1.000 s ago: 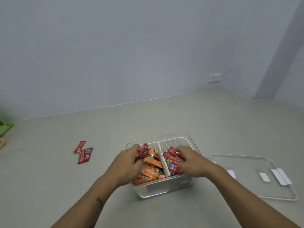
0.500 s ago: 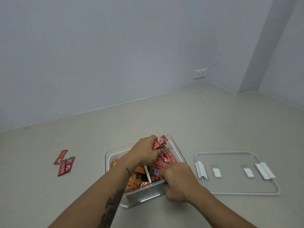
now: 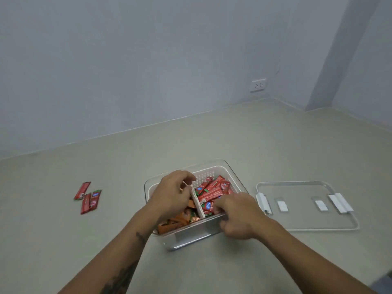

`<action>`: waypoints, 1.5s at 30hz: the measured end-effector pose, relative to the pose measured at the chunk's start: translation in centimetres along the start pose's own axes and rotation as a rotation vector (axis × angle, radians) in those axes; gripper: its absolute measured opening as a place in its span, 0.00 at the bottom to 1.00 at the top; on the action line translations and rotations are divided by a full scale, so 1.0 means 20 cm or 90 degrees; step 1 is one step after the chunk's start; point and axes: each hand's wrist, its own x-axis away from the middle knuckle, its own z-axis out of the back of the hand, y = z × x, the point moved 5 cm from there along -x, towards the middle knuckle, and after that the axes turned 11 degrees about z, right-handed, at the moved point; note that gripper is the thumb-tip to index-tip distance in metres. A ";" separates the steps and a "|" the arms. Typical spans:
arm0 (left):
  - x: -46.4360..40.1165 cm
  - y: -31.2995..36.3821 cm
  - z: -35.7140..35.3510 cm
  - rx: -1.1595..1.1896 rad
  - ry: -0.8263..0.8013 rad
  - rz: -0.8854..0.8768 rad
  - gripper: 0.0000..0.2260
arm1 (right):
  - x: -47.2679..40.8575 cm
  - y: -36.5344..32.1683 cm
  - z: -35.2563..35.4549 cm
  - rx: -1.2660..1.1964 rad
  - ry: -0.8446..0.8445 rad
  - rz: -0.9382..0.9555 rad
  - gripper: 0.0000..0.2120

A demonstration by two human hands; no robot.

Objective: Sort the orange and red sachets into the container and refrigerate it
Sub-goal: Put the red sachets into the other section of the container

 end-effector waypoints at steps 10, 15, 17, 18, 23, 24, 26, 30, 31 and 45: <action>0.39 -0.64 0.51 0.033 0.066 0.123 0.08 | -0.36 -0.53 0.15 -0.378 0.091 0.044 0.08; 0.57 -1.02 0.71 -0.003 0.070 0.215 0.09 | -0.64 -0.89 0.03 -0.365 0.058 0.086 0.08; 0.63 -1.16 0.78 -0.033 0.065 0.255 0.09 | -0.74 -1.00 -0.06 -0.359 0.028 0.094 0.08; 0.66 -1.21 0.81 -0.049 0.062 0.273 0.10 | -0.78 -1.06 -0.10 -0.357 0.006 0.093 0.09; 0.76 -1.47 0.97 -0.096 0.078 0.355 0.12 | -1.02 -1.23 -0.36 -0.357 -0.106 0.065 0.11; 0.76 -1.53 0.98 -0.101 0.079 0.370 0.12 | -1.07 -1.24 -0.41 -0.354 -0.124 0.054 0.11; 0.75 -1.66 0.98 -0.113 0.062 0.409 0.14 | -1.15 -1.27 -0.50 -0.343 -0.158 0.030 0.16; 0.66 -1.92 0.90 -0.193 0.004 0.494 0.25 | -1.27 -1.27 -0.66 -0.292 -0.219 -0.049 0.29; 0.64 -1.98 0.87 -0.220 -0.009 0.508 0.27 | -1.30 -1.26 -0.69 -0.274 -0.232 -0.069 0.31; 0.62 -2.26 0.72 -0.281 0.254 0.428 0.27 | -1.89 -1.37 -0.97 -0.085 -0.054 -0.178 0.35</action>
